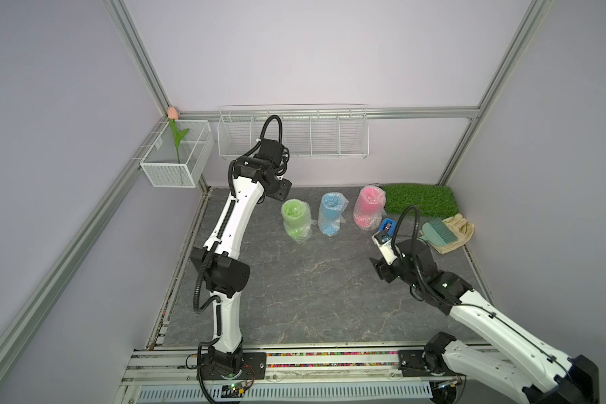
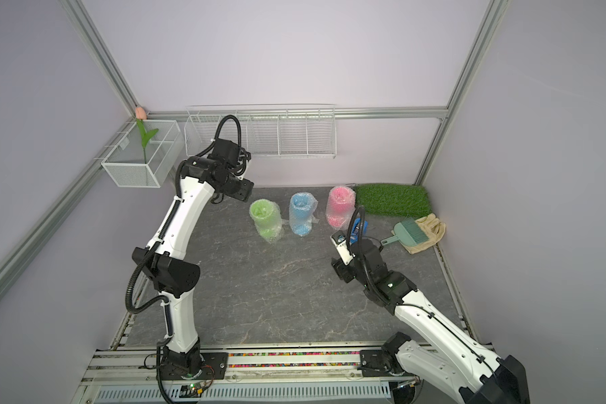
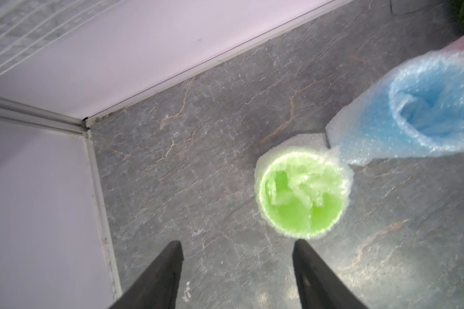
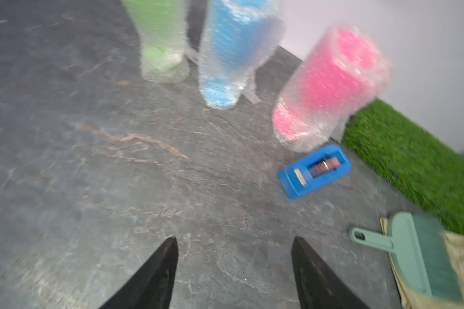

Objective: Wrap wine glasses in bubble wrap
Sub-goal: Place the bubble wrap at the center of the board, then reset both arms

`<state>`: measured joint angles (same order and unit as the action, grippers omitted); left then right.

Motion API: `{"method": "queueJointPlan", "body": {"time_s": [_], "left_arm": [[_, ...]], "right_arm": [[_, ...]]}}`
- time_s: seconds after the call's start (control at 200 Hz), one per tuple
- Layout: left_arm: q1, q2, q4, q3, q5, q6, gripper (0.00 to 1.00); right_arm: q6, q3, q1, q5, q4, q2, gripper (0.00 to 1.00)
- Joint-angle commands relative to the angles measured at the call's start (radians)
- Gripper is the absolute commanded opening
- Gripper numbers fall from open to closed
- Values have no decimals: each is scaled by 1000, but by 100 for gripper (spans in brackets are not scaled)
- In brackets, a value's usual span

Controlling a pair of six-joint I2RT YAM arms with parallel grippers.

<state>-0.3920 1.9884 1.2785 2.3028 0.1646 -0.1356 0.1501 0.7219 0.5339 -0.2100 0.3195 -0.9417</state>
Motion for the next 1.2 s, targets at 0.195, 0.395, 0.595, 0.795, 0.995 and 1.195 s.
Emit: {"method": "queueJointPlan", "body": {"time_s": [0.195, 0.395, 0.595, 0.795, 0.995, 1.195], "left_arm": [[104, -362, -434, -662, 86, 126, 94], [223, -618, -824, -1156, 142, 186, 99], [266, -681, -1315, -1591, 217, 223, 96], [278, -567, -1572, -1692, 97, 193, 98], [296, -487, -1766, -1708, 14, 99, 100], [393, -481, -1953, -1803, -124, 160, 100]], "right_arm": [[-113, -63, -376, 54, -231, -141, 89], [-187, -151, -497, 54, -488, -270, 89], [-194, -255, -520, 45, -865, -424, 90], [-145, -283, -527, 38, -1015, -491, 90], [-136, -395, -531, 69, -1315, -595, 89], [-135, -358, -530, 61, -1234, -592, 89]]}}
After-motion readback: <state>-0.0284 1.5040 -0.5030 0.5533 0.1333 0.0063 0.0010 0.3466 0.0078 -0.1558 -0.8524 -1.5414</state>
